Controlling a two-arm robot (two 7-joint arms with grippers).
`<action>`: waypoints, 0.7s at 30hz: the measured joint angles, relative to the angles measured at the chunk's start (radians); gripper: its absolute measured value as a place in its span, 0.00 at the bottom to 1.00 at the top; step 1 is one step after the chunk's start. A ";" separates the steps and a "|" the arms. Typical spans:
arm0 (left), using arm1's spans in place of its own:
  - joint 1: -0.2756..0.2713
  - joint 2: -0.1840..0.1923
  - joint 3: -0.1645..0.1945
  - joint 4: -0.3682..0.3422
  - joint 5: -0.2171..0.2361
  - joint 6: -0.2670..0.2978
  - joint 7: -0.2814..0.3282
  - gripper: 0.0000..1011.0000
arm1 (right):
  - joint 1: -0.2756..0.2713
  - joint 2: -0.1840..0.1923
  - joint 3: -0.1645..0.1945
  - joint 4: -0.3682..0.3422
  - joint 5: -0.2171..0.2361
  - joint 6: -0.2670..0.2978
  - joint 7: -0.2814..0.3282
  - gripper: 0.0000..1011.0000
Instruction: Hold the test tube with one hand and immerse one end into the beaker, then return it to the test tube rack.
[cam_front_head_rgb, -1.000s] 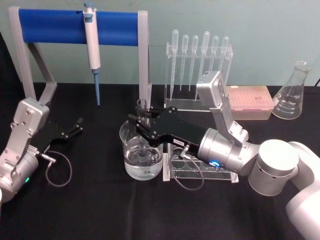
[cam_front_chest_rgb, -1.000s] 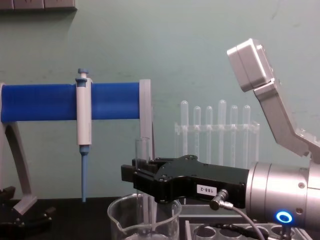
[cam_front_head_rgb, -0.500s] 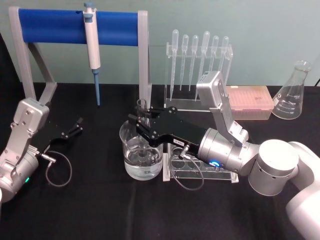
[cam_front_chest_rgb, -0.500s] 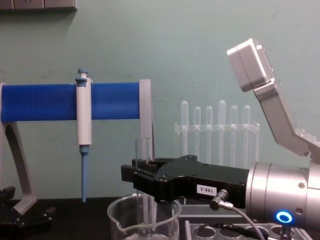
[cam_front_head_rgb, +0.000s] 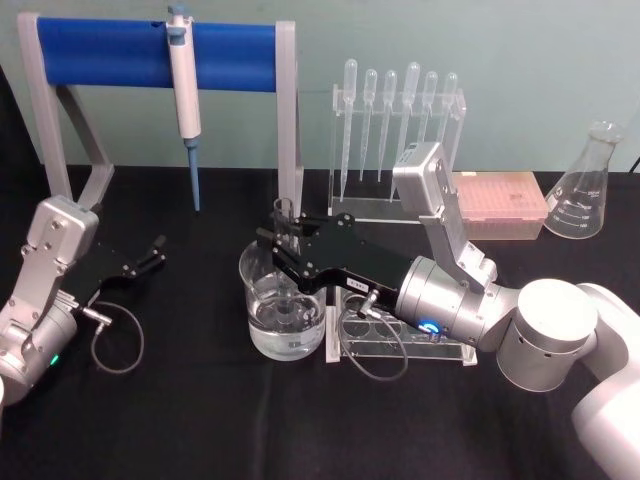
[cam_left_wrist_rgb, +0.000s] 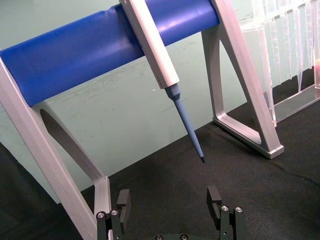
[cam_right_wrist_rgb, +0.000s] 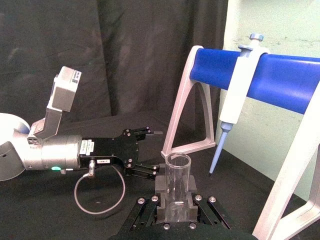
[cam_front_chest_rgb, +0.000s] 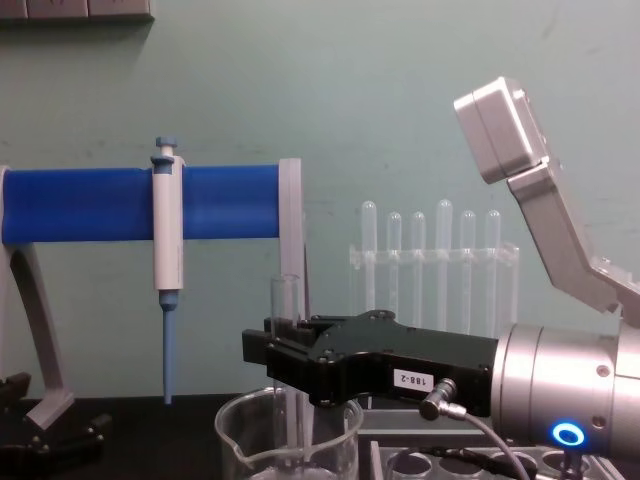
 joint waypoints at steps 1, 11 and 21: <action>0.000 0.000 0.000 0.000 0.000 0.000 0.000 0.99 | 0.000 0.000 0.000 0.000 0.000 0.000 0.000 0.22; 0.000 0.000 0.000 0.000 0.000 0.000 0.000 0.99 | 0.000 0.000 0.000 0.000 0.000 0.000 0.000 0.22; 0.000 0.000 0.000 0.000 0.000 0.000 0.000 0.99 | 0.000 0.000 0.000 0.000 0.000 0.000 0.000 0.22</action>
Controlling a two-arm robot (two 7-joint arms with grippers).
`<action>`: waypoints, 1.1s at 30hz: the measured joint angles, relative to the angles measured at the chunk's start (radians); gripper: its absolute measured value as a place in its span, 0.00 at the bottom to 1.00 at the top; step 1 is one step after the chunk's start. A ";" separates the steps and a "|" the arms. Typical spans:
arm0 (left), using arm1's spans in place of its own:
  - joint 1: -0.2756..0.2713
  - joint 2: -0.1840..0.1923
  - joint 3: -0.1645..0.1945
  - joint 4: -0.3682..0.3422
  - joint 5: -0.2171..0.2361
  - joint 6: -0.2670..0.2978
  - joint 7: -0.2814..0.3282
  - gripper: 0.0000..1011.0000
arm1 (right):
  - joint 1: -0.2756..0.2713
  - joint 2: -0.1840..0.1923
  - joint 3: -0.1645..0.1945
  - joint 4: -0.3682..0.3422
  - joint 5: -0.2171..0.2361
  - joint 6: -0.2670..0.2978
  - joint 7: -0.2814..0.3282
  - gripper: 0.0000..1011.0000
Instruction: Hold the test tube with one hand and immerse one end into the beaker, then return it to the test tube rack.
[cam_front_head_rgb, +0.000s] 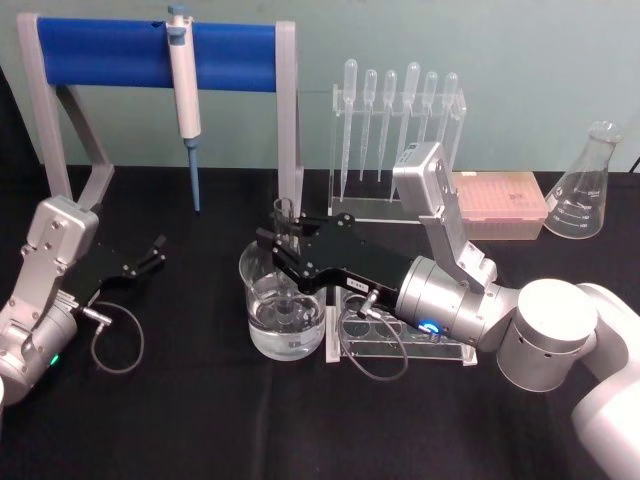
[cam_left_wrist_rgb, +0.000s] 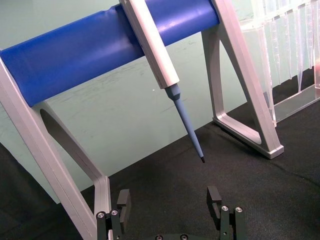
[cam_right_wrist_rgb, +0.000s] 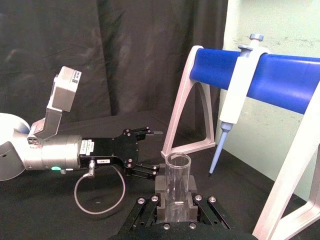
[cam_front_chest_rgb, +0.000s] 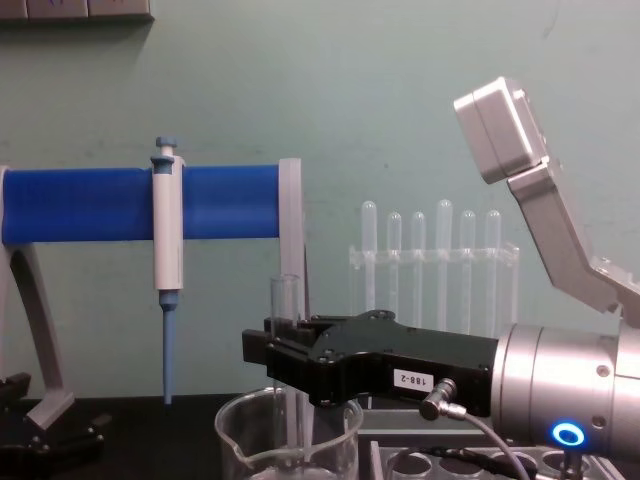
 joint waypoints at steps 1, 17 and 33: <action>0.000 0.000 0.000 0.000 0.000 0.000 0.000 0.99 | 0.000 0.000 0.000 0.000 0.000 0.000 0.000 0.22; 0.000 0.000 0.000 0.000 0.000 0.000 0.000 0.99 | 0.000 0.000 0.000 0.000 0.000 0.000 0.000 0.22; 0.000 0.000 0.000 0.000 0.000 0.000 0.000 0.99 | 0.000 0.000 0.000 0.000 0.000 0.000 0.000 0.22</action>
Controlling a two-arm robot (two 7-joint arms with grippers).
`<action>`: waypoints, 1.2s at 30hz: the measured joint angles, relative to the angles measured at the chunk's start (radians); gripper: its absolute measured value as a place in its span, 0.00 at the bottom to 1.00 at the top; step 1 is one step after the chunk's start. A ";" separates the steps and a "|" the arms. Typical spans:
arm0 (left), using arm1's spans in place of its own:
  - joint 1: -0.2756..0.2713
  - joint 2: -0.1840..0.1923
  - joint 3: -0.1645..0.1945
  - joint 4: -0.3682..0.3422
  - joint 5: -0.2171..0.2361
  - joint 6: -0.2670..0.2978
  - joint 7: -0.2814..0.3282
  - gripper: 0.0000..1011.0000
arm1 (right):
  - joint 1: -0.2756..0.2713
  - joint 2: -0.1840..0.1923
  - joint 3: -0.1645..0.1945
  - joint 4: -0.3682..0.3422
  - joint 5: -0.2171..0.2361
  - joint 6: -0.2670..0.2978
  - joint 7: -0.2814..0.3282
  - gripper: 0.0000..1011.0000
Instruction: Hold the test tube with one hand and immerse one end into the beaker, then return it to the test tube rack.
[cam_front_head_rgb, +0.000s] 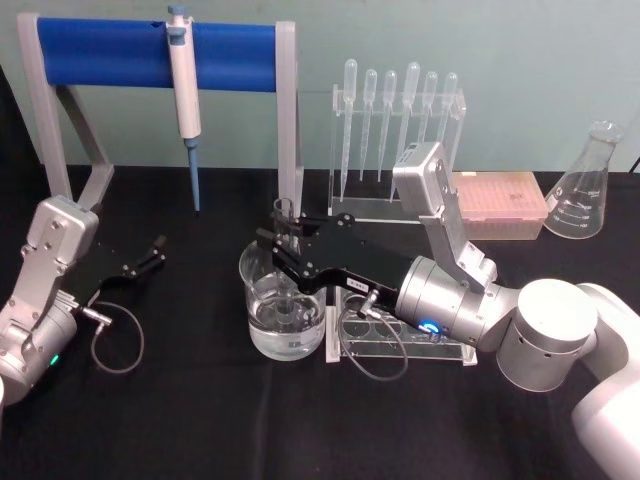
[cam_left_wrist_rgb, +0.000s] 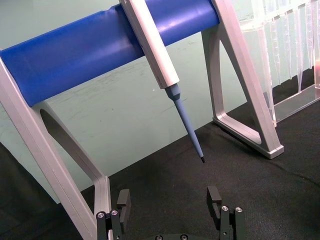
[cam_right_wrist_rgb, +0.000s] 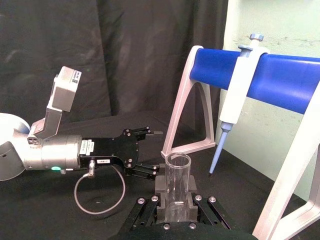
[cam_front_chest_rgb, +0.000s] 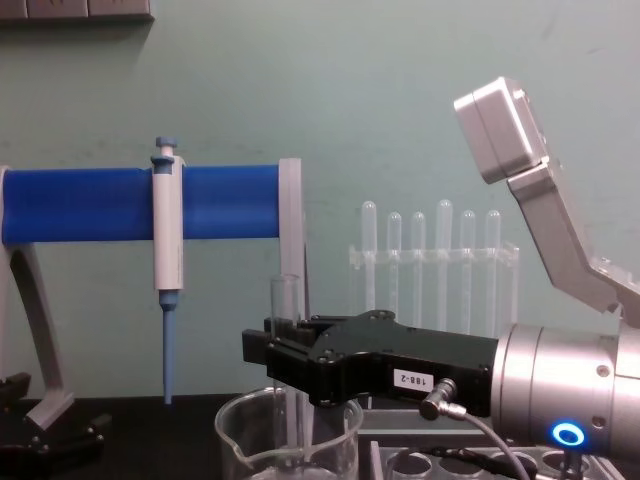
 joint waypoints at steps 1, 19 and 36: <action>0.000 0.000 0.000 0.000 0.000 0.000 0.000 0.99 | 0.000 0.000 0.000 0.000 0.000 0.000 0.000 0.22; 0.000 0.000 0.000 0.000 0.000 0.000 0.000 0.99 | 0.000 0.000 0.000 0.000 0.000 0.000 0.000 0.22; 0.000 0.000 0.000 0.000 0.000 0.000 0.000 0.99 | 0.000 0.000 0.000 0.000 0.000 0.000 0.000 0.22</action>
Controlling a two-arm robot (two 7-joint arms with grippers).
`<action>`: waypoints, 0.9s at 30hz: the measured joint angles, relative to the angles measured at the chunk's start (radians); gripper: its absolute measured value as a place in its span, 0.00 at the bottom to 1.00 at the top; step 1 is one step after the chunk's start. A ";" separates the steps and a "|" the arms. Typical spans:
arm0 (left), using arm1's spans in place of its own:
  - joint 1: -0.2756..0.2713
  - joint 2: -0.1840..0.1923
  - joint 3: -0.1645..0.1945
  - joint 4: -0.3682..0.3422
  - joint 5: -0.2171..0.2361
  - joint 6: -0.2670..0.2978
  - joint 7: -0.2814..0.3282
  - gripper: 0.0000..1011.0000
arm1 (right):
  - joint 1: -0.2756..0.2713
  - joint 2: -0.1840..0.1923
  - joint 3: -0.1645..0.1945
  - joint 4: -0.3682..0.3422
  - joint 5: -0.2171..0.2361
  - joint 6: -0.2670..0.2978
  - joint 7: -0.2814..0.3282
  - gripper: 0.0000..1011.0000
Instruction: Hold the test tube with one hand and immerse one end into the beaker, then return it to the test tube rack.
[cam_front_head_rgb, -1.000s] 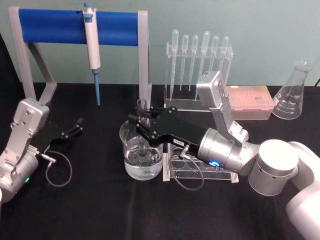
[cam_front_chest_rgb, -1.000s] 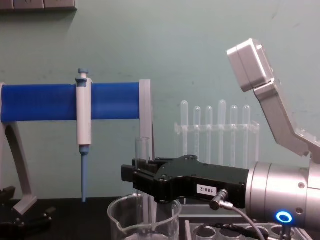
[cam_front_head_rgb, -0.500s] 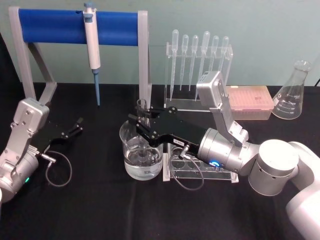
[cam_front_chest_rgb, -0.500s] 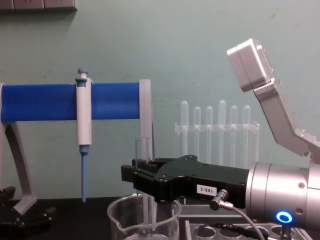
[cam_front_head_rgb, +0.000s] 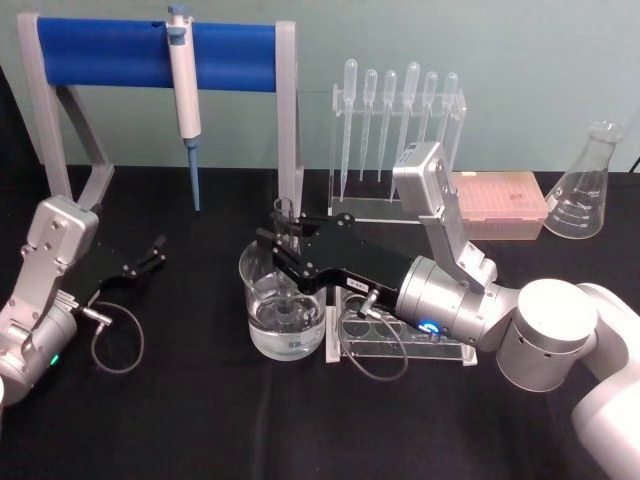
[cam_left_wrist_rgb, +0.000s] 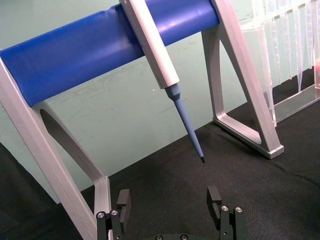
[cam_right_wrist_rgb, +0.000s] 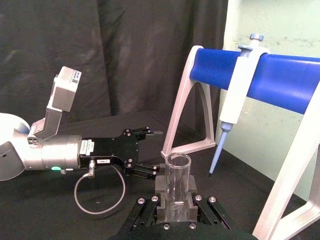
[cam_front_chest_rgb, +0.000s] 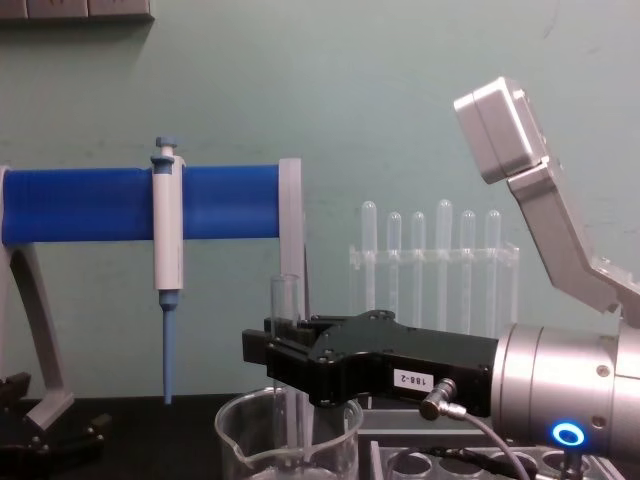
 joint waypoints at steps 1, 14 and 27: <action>0.000 0.000 0.000 0.000 0.000 0.000 0.000 0.99 | 0.000 0.000 0.000 0.000 0.000 0.000 0.000 0.22; 0.000 0.000 0.000 0.000 0.000 0.000 0.000 0.99 | 0.000 0.000 0.000 0.000 0.000 0.000 0.000 0.22; 0.000 0.000 0.000 0.000 0.000 0.000 0.000 0.99 | 0.000 0.000 0.000 0.000 0.000 0.000 0.000 0.22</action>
